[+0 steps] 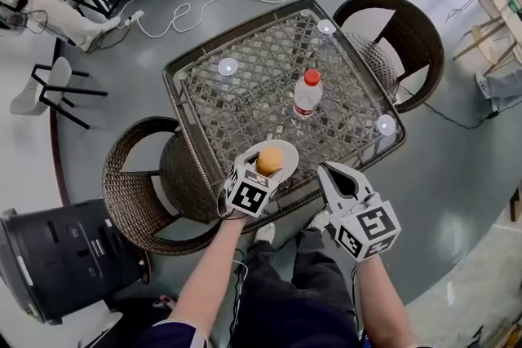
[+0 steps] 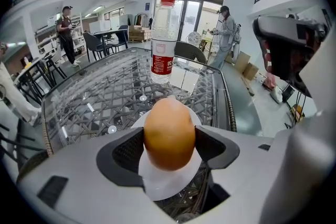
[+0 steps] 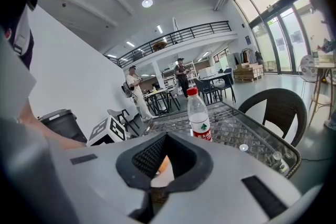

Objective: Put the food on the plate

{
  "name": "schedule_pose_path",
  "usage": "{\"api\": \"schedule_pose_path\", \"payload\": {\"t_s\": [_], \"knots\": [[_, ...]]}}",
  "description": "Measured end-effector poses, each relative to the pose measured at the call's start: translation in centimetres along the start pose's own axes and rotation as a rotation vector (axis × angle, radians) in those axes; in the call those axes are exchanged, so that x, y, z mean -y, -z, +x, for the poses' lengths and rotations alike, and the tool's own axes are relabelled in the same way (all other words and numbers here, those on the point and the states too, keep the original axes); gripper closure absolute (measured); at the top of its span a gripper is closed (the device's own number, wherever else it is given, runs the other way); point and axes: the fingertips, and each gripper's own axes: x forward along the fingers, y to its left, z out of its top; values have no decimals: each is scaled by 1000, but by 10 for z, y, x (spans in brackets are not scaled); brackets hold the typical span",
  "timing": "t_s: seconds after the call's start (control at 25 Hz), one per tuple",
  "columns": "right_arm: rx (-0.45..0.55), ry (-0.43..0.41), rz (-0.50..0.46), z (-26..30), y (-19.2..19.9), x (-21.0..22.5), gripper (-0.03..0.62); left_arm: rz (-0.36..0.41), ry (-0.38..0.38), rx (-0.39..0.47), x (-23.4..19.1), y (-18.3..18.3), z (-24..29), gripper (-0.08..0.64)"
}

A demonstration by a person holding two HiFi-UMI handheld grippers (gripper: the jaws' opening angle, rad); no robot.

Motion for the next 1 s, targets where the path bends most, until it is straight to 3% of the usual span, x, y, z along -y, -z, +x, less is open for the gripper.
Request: {"api": "schedule_pose_path", "payload": {"t_s": [0.2,0.44,0.84,1.0], "knots": [[3,12,11,-4,-1,4,588,18,-3,-30,1,3,4,249],[12,15,14,-5,-3,4,588,23,-16,6,0,0,-2,249],[45,26,11,-11,-19,-4,588,-20,-37,118,10,-20,-38,249],[62,25,7,-15,-28,-12,588,-37,1,210,26,-33,-67,249]]}}
